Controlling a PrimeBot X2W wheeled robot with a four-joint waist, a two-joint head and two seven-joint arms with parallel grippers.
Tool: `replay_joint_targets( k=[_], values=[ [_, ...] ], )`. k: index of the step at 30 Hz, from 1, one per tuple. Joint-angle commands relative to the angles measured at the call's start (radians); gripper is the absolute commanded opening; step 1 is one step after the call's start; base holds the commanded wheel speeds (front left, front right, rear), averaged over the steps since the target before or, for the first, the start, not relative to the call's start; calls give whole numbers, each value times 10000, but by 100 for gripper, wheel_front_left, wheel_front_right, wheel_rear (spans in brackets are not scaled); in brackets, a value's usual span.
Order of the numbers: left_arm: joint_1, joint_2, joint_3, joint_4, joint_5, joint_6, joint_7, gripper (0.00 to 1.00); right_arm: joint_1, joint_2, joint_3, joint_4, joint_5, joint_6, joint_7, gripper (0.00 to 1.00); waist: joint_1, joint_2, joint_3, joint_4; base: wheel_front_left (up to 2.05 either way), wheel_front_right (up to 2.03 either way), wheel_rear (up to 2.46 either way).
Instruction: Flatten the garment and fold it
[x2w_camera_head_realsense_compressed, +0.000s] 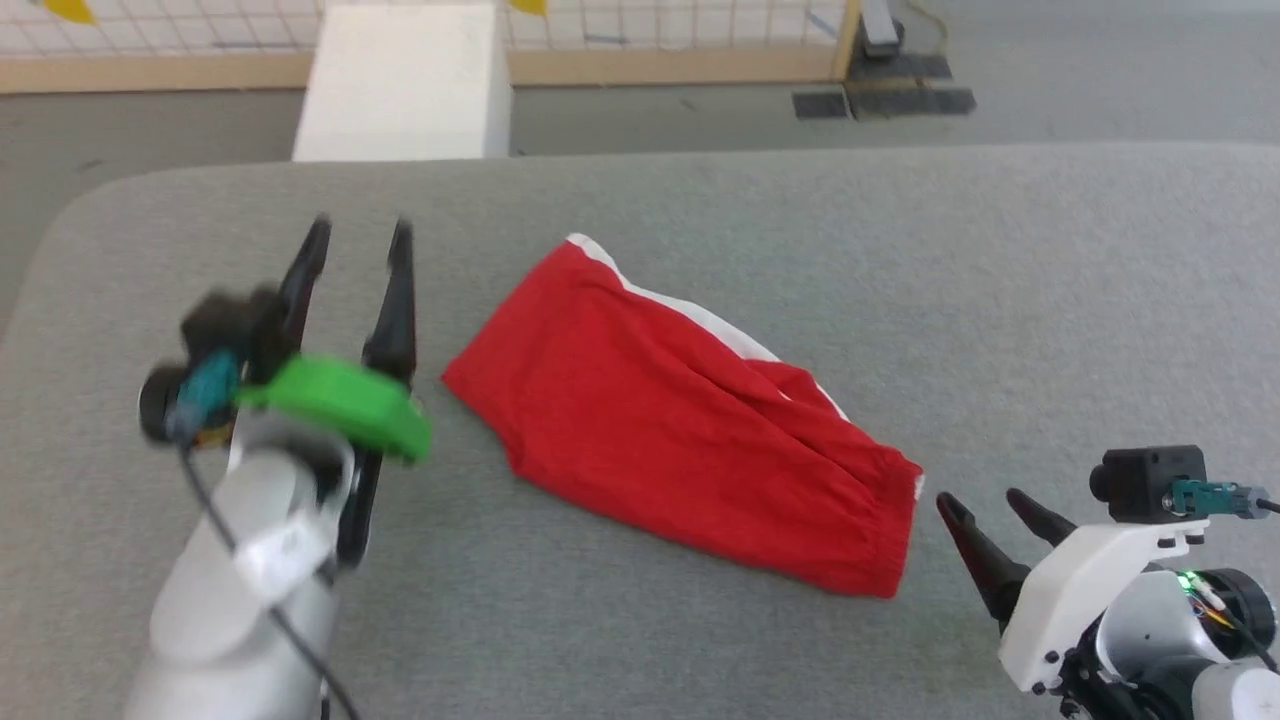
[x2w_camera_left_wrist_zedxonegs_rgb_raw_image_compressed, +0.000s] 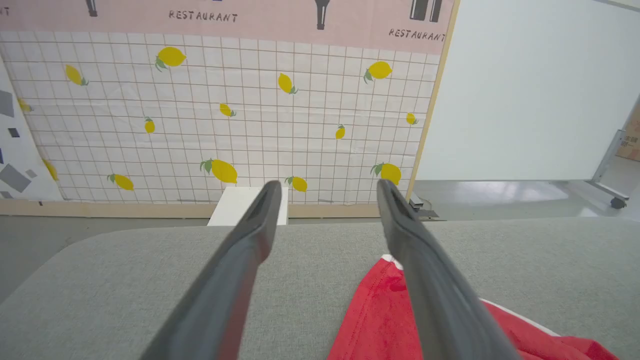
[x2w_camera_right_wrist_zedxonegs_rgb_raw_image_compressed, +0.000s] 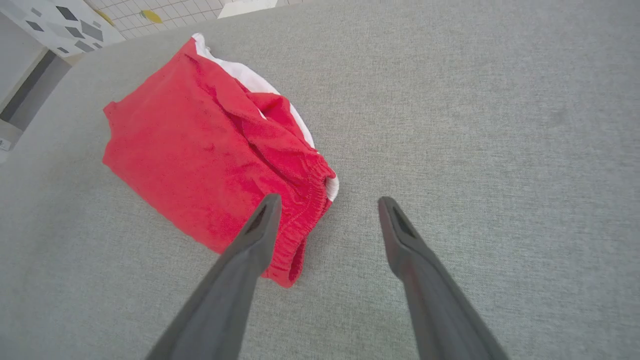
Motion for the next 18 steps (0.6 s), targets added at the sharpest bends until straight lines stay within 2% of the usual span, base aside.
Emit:
replay_joint_targets(
  k=[1,5,11,18],
  values=[
    [687,124,211,-515,163,173,-35,100,61,119,-120,-138,-204,-13,262,100,0,0,-456,526,0,0,0],
    [2250,104,868,-1943,238,629,-36,100,-2,205,-260,-118,-758,-13,956,100,0,0,-575,815,0,0,0],
    [3999,-151,1368,-3295,231,1017,-37,100,-436,216,-336,598,-863,-13,1301,100,0,0,-530,1167,0,0,0],
    [4706,-427,1496,-4028,326,1070,-37,100,-1077,218,-554,1929,-1033,-13,1160,100,0,0,-259,1476,0,0,0]
  ],
)
